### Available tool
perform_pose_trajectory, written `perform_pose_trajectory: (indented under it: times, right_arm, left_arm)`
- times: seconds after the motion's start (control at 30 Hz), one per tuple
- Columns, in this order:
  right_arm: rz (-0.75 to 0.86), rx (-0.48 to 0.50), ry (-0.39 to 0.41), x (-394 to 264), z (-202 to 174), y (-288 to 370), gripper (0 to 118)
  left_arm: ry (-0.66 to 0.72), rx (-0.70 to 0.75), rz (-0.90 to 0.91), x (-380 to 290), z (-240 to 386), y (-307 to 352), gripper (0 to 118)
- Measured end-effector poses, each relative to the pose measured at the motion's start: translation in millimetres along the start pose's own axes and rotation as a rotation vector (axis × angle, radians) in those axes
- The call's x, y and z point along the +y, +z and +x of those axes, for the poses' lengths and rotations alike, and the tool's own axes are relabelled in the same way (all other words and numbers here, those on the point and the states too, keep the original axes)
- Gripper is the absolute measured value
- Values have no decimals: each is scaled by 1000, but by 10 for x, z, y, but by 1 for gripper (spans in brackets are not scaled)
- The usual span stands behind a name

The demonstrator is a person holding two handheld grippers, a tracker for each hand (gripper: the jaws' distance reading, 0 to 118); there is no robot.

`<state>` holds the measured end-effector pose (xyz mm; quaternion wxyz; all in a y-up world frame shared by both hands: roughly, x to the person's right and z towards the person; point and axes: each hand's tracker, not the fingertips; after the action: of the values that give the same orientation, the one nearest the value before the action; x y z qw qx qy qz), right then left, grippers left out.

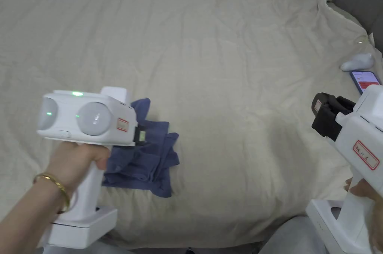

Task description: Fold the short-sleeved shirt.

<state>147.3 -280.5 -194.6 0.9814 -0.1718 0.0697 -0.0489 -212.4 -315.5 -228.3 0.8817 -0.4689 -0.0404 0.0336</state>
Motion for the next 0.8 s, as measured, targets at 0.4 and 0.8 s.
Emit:
perform_pose_trajectory:
  times: [0.4, 0.8]
  right_arm:
    - [-16, -74, -20, -41, 262, 130, 0]
    - [3, -28, -31, 10, 82, 79, 0]
  left_arm:
    - [-25, -62, -131, -145, 483, -919, 50]
    - [222, -204, 298, 199, -270, 66, 1]
